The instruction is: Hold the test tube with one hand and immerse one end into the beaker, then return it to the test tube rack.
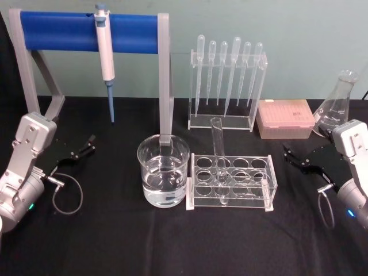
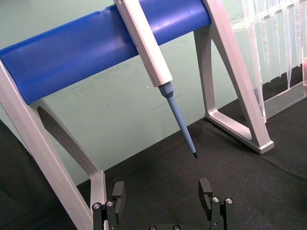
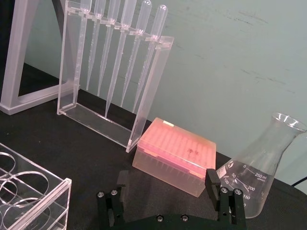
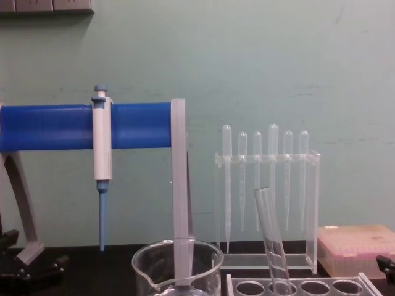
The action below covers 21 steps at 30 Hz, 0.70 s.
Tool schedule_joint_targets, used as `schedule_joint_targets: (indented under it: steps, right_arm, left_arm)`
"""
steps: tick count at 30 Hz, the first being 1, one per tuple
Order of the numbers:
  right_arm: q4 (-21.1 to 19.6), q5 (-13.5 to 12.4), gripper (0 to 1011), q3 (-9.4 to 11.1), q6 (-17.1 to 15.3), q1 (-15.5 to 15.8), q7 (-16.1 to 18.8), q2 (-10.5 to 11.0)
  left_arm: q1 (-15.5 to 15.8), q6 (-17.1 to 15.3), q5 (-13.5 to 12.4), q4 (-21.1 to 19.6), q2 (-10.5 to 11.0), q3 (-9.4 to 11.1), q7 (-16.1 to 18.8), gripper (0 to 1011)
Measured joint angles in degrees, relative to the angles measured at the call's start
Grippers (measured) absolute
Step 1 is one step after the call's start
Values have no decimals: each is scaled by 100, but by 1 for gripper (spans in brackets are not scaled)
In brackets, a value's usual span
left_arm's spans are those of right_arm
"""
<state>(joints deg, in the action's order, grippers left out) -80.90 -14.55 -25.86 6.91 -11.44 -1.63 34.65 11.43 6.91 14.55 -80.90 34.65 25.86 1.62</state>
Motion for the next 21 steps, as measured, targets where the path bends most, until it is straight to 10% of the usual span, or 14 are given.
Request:
schedule_joint_targets:
  steps: [21]
  right_arm:
    - [0,0,1004,0,0,0,0,0]
  left_arm:
    - [0,0,0,0,0,0,0,1000]
